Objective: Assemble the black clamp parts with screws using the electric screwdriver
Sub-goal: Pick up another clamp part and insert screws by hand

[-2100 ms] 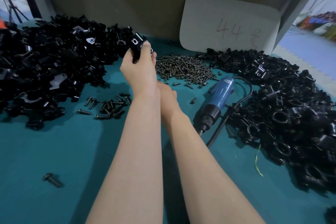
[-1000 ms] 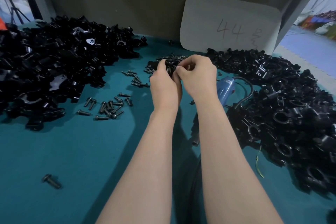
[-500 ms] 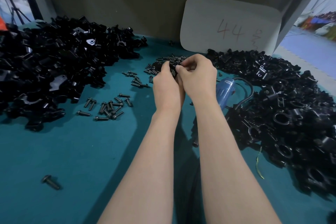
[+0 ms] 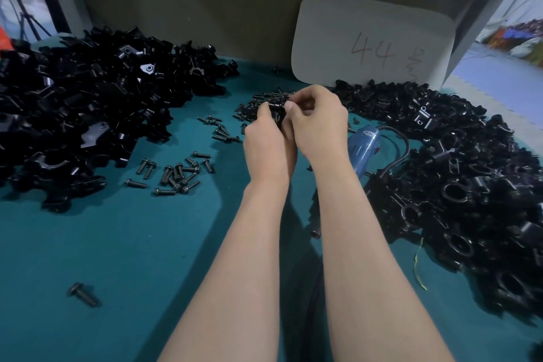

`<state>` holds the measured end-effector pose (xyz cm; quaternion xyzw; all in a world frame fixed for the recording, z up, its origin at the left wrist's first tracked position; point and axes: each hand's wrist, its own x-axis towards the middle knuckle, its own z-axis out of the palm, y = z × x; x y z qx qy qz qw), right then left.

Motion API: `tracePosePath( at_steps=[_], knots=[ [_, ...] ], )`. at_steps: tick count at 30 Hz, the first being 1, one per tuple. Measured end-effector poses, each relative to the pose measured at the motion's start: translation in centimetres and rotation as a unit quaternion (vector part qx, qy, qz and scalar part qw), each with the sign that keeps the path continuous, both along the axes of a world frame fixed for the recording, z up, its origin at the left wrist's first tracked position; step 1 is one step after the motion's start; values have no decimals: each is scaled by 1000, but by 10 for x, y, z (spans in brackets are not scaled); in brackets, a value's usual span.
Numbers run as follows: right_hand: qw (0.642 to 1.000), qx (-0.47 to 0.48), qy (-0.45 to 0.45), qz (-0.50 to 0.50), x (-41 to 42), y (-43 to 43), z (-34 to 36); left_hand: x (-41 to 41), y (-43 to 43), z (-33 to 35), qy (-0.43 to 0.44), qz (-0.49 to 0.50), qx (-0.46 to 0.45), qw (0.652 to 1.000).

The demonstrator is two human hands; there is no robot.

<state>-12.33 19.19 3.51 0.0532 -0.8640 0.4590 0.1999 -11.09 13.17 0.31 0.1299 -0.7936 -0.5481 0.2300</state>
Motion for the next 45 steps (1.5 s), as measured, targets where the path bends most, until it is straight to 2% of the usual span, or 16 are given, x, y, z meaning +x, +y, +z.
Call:
tracePosePath(
  at_steps=[4,10,15,24,29,34,39,42,45],
  knots=[
    [1000,0,19,-3,2,-3,-4,2,0,-1,-11,-3,-1,1000],
    [998,42,-39,2,-3,-2,-2,0,-1,-3,-54,-8,32,998],
    [998,39,-51,-9,-4,-1,-6,0,1,-3,-63,15,-17,998],
    [994,94,-47,3,-5,2,-7,-3,-1,-2,-55,36,-105,992],
    [990,131,-55,-5,-7,5,-9,-3,-1,-4,-45,31,-118,992],
    [992,121,-35,-23,-6,7,-10,1,-2,0,-33,10,-99,994],
    [991,129,-25,-36,-8,11,-14,0,-1,3,-45,-8,-126,991],
    [995,82,-19,-48,-6,7,-17,2,-3,0,-45,-13,-54,997],
    [999,17,-16,-49,-4,-2,-20,0,-15,4,-3,21,140,990]
  ],
)
